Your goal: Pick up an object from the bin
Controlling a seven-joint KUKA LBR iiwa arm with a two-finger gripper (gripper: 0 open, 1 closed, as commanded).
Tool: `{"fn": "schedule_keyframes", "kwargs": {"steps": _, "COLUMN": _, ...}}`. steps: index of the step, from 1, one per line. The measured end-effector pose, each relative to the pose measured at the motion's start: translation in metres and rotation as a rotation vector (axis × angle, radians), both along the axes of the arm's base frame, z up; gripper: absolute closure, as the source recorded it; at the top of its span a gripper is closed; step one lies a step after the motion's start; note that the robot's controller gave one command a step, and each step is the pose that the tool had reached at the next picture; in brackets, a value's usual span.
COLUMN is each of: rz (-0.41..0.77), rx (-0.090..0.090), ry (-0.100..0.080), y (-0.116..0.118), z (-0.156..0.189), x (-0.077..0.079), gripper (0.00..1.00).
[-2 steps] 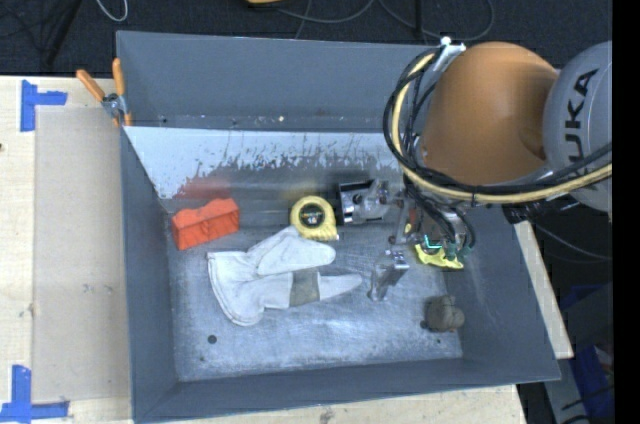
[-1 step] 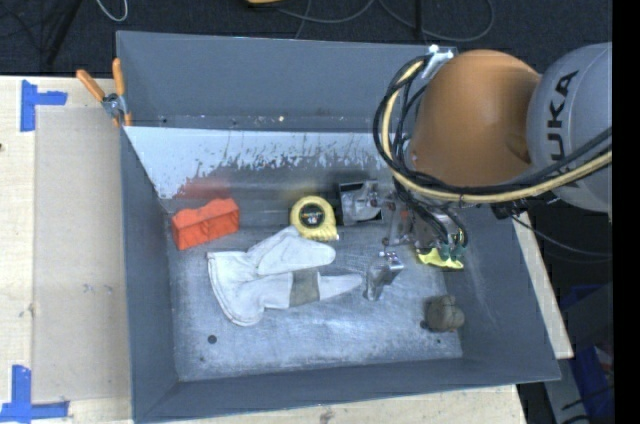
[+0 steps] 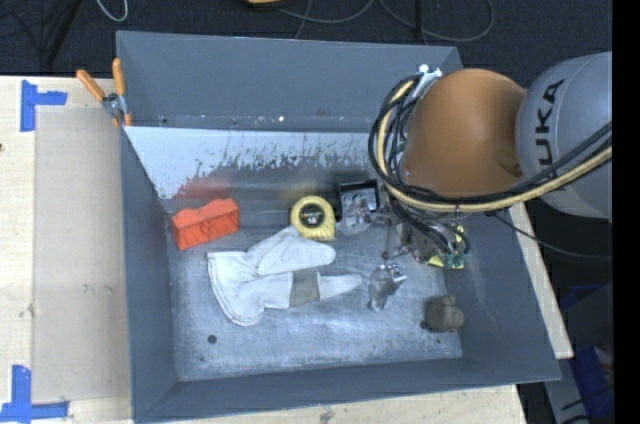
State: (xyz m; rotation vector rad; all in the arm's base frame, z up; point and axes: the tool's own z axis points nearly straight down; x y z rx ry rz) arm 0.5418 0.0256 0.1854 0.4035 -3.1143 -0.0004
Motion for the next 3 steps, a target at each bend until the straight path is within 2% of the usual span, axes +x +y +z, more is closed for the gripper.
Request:
{"fn": "schedule_keyframes", "kwargs": {"steps": 1, "rz": 0.102, "rx": 0.002, "ry": -0.005, "y": -0.049, "z": -0.110, "x": 0.029, "gripper": 1.00}}
{"fn": "schedule_keyframes", "kwargs": {"steps": 2, "rz": 0.102, "rx": 0.002, "ry": -0.005, "y": -0.049, "z": -0.110, "x": 0.029, "gripper": 1.00}}
{"fn": "schedule_keyframes", "kwargs": {"steps": 3, "rz": 0.141, "rx": 0.002, "ry": 0.005, "y": -0.046, "z": -0.064, "x": 0.030, "gripper": 1.00}}
